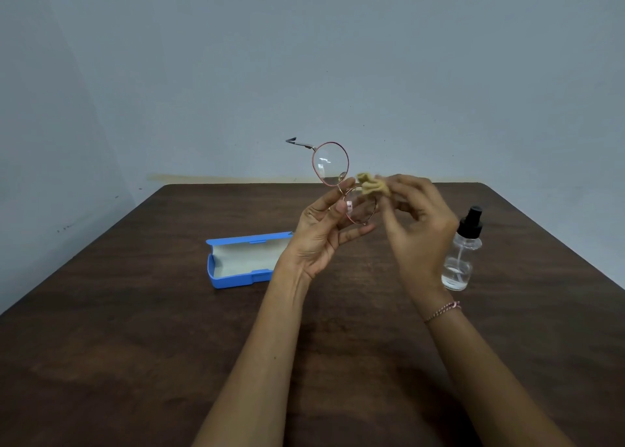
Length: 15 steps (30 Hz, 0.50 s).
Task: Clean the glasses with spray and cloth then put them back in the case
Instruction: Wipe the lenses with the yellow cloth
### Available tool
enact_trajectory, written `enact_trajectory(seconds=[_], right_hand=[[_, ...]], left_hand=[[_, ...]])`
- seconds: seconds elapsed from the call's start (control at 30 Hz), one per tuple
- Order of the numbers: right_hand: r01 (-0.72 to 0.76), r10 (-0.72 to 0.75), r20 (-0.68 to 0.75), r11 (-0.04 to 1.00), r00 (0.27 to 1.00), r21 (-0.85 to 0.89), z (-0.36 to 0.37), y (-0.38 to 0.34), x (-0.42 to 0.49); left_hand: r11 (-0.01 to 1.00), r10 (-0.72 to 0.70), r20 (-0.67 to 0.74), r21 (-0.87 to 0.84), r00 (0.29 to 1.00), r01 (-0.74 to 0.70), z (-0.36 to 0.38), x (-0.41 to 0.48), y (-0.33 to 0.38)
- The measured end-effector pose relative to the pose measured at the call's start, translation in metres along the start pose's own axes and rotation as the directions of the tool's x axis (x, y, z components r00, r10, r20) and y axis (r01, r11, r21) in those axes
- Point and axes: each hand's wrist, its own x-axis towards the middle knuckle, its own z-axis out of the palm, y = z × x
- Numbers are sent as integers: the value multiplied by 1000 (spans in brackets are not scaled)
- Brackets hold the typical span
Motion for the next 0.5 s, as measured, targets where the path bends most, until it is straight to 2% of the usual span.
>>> enact_trajectory(seconds=[0.07,0.13,0.33,0.5], right_hand=[[-123,129,-77,989,989,78,-1,1,4],[-136,139,-101,990,985,38,-1,0,5],[87,-71,131,989,989,-120,9,-4,-9],[277,-233,307,955,923,-107,10,-3,-12]], left_hand=[[1000,-10,8,5,1000,10,-1,-1,0],[999,-21,13,25,1000,21,-1,-1,-1],[998,-21,-44,64,999,24,-4,1,-2],[997,69,-57,-32,996,-71,-10,1,5]])
